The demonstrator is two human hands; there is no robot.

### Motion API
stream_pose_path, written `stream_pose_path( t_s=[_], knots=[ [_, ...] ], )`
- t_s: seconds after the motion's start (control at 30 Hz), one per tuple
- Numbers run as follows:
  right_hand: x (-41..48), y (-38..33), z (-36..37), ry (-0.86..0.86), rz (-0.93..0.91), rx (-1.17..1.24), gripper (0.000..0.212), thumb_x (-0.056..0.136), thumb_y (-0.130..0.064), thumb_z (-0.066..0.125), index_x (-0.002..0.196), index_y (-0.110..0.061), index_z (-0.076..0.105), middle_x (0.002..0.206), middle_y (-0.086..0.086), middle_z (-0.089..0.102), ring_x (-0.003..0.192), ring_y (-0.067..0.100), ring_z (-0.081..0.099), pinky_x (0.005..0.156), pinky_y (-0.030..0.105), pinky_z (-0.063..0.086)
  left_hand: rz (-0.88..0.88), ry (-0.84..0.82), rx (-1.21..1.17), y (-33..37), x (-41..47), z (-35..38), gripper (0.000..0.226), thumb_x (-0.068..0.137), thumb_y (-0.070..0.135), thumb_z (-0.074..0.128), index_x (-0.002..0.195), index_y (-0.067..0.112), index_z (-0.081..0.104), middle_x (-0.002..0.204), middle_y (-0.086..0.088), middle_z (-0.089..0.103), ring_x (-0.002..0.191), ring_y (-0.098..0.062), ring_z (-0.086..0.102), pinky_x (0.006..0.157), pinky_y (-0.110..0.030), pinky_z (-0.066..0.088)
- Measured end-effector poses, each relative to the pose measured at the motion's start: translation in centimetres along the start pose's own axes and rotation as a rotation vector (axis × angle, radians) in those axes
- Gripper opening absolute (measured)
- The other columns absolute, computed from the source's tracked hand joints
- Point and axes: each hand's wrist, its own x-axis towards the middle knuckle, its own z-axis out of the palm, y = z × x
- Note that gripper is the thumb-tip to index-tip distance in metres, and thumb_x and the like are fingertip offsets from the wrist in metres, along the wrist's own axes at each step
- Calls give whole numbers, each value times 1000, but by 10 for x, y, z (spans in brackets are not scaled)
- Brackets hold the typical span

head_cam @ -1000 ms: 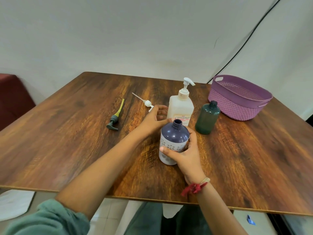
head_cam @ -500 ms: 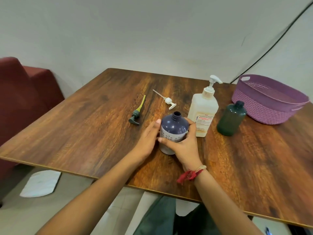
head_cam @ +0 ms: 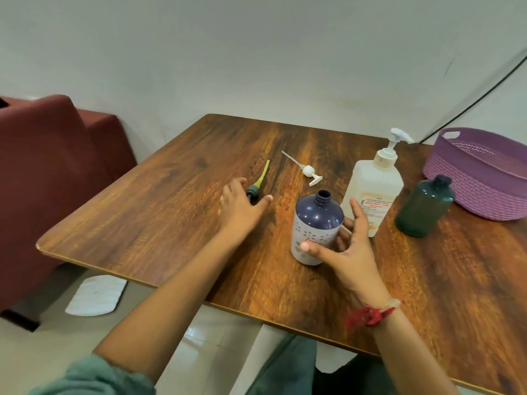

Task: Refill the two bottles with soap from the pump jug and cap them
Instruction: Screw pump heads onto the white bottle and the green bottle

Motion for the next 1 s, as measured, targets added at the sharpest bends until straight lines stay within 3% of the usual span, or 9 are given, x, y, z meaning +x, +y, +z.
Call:
stream_pose_path(
  t_s=[0.1, 0.2, 0.4, 0.57, 0.7, 0.77, 0.9, 1.0],
  knots=[
    [-4, -4, 2, -9, 15, -3, 117, 49, -34, 87, 142, -39, 16, 139, -11, 37, 134, 13, 37, 113, 37, 32, -86, -123, 198, 0, 15, 8, 80, 75, 61, 65, 135, 17, 35, 140, -7, 40, 129, -29, 38, 103, -45, 32],
    [-3, -4, 4, -5, 36, -3, 114, 51, -28, 82, 144, -33, 18, 138, -11, 39, 133, 11, 39, 108, 30, 36, -87, -147, 260, 1, 26, 12, 70, 74, 64, 63, 124, 20, 43, 132, -4, 51, 124, -27, 44, 98, -46, 31],
    [0, -3, 0, -8, 69, 15, 111, 51, -34, 84, 143, -36, 22, 144, -7, 40, 132, 12, 40, 110, 40, 37, -50, -50, 202, -1, 33, 15, 41, 81, 54, 61, 110, 28, 49, 116, 3, 59, 114, -24, 47, 86, -43, 29],
    [-2, -9, -1, -17, 109, 27, 108, 54, -32, 82, 145, -28, 23, 141, -6, 44, 129, 13, 45, 109, 42, 39, -22, -50, 54, -3, 36, 8, 23, 82, 39, 66, 98, 33, 51, 103, 12, 59, 105, -16, 54, 89, -42, 34],
    [-7, -20, -10, 28, 126, 12, 104, 53, -33, 79, 142, -31, 25, 136, 0, 45, 127, 17, 46, 108, 41, 39, 109, -16, -69, 10, 27, -16, 27, 77, 30, 73, 94, 36, 54, 94, 19, 57, 98, -9, 56, 96, -47, 41],
    [-10, -29, -17, 55, 126, 10, 95, 55, -34, 77, 138, -34, 29, 133, -1, 45, 128, 17, 44, 109, 41, 37, 199, -24, -111, 24, 21, -34, 32, 72, 21, 78, 91, 35, 57, 91, 19, 59, 94, -9, 60, 90, -46, 49],
    [-16, -53, -37, 109, 66, -4, 81, 61, -33, 72, 135, -28, 38, 132, 0, 47, 125, 14, 47, 109, 38, 38, 384, -55, -42, 62, -3, -77, 33, 70, 13, 77, 89, 36, 62, 94, 17, 63, 91, -4, 59, 82, -30, 50],
    [-21, -73, -51, 158, -30, -11, 75, 64, -31, 69, 134, -24, 44, 129, -2, 51, 118, 7, 53, 95, 22, 49, 495, -80, 21, 89, -25, -108, 33, 72, 11, 75, 92, 34, 65, 94, 18, 62, 91, -1, 57, 80, -22, 45]
  ],
)
